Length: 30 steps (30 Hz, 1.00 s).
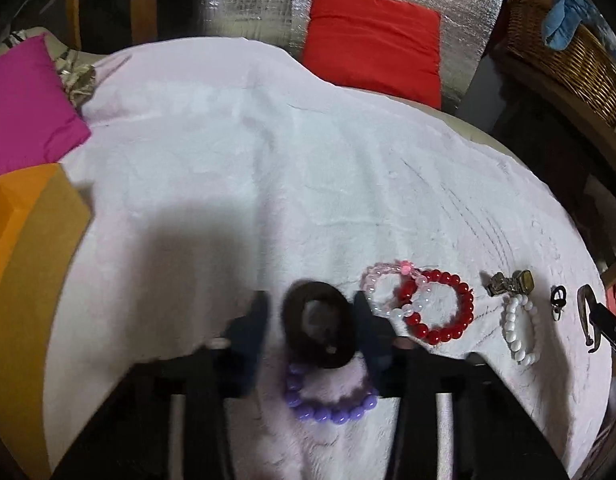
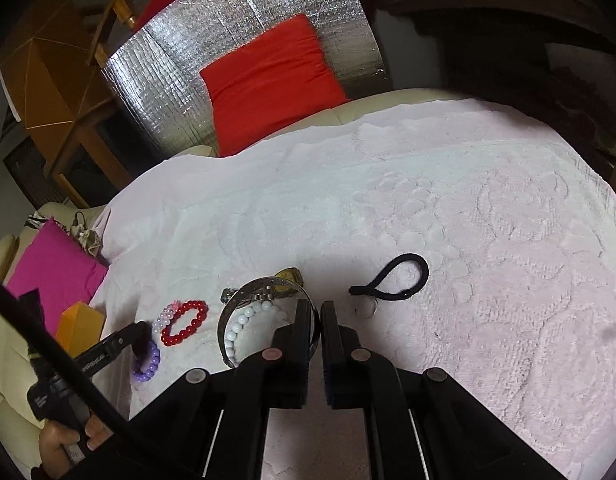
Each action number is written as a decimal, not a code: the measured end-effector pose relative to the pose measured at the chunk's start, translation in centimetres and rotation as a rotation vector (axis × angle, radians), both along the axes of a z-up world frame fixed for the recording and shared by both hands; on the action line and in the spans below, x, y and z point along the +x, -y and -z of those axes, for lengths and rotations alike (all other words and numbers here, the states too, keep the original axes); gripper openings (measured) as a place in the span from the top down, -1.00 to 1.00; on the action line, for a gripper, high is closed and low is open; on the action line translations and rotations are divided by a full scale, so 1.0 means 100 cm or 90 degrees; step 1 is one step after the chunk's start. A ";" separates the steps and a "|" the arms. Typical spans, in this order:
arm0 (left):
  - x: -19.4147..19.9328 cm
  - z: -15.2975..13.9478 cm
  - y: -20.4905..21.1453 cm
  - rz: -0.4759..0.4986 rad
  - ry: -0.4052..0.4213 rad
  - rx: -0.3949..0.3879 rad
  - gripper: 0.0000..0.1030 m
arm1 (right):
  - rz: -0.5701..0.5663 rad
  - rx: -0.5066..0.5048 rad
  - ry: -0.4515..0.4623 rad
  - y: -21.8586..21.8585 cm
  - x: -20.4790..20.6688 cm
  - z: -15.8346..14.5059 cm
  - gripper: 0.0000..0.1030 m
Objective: Organize jewelry
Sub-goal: 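Grasp the silver bangle with the right tool while the left tool grasps the black hair tie, then carry bangle and hair tie into the orange box and open both tools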
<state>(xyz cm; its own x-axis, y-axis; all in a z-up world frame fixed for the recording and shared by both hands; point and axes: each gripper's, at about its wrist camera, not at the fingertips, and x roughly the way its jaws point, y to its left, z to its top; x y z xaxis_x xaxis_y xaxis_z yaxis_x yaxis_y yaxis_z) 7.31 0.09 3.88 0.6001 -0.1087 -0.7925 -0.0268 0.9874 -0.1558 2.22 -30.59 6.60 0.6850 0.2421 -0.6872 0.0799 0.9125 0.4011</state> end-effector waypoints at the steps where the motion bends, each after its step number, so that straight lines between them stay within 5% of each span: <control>1: 0.001 0.003 0.000 0.003 -0.004 0.002 0.42 | -0.001 0.001 0.002 -0.001 0.001 -0.001 0.89; 5: -0.002 0.000 -0.004 0.015 0.003 -0.005 0.87 | -0.002 -0.002 0.010 -0.002 -0.004 0.001 0.89; 18: -0.034 -0.033 -0.032 0.017 0.056 -0.020 0.89 | -0.017 0.009 0.034 -0.025 -0.003 -0.002 0.89; 30: -0.142 -0.114 -0.088 -0.120 0.163 0.048 0.88 | -0.168 0.016 0.084 -0.139 -0.012 -0.028 0.88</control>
